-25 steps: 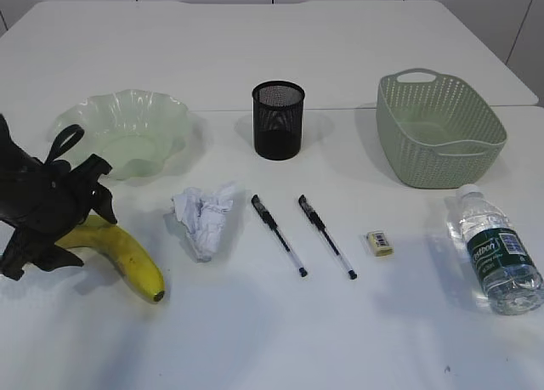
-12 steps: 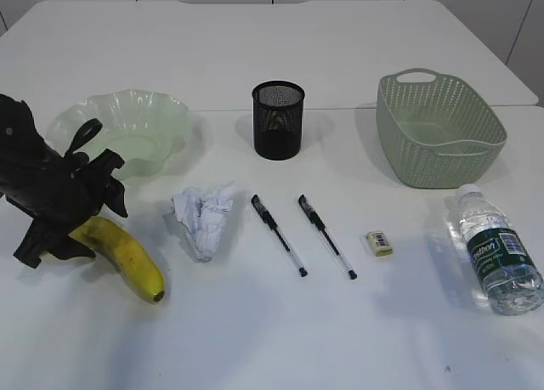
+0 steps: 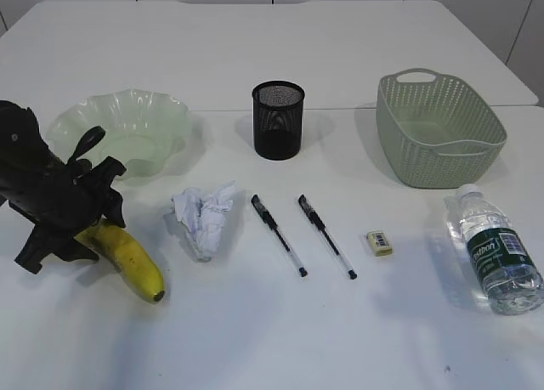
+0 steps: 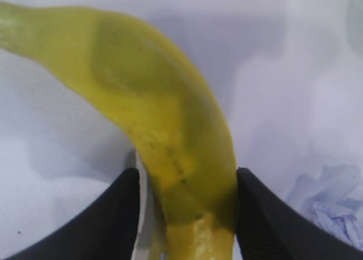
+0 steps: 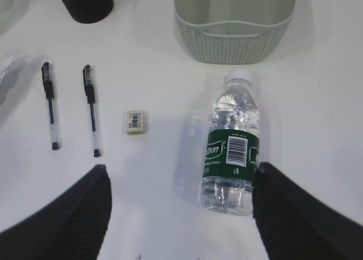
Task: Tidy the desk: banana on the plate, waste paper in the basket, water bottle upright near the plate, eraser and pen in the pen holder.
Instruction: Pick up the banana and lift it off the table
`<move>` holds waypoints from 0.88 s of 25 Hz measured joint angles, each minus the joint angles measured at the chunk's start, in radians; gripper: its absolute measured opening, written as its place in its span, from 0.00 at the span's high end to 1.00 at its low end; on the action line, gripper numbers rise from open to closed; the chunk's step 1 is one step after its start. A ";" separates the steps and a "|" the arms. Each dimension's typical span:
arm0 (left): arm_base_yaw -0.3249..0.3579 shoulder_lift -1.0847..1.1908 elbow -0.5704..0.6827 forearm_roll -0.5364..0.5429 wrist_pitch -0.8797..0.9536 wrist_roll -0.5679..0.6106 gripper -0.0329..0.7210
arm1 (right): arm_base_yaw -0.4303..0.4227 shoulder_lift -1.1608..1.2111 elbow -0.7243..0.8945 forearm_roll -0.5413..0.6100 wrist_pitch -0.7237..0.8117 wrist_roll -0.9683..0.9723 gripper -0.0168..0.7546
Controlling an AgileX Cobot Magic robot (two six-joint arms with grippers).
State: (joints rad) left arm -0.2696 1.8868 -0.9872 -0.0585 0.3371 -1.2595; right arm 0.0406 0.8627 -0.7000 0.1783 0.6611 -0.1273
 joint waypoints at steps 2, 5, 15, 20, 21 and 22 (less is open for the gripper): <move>0.000 0.000 0.000 -0.002 0.000 0.000 0.49 | 0.000 0.000 0.000 0.000 0.000 0.000 0.23; 0.000 0.000 0.000 -0.004 0.000 0.000 0.54 | 0.000 0.000 0.000 0.000 0.002 -0.001 0.23; 0.000 0.000 -0.003 -0.008 0.000 -0.002 0.60 | 0.000 0.000 0.000 0.000 0.002 -0.001 0.23; 0.000 -0.015 -0.003 -0.008 0.006 -0.002 0.60 | 0.000 0.000 0.000 0.000 0.002 -0.001 0.23; 0.000 -0.025 -0.003 -0.006 0.007 -0.002 0.60 | 0.000 0.000 0.000 0.000 0.002 -0.001 0.23; 0.000 -0.037 -0.003 -0.006 0.010 -0.002 0.60 | 0.000 0.000 0.000 0.000 0.002 -0.001 0.23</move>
State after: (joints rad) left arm -0.2696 1.8497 -0.9907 -0.0647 0.3474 -1.2611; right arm 0.0406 0.8627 -0.7000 0.1783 0.6626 -0.1282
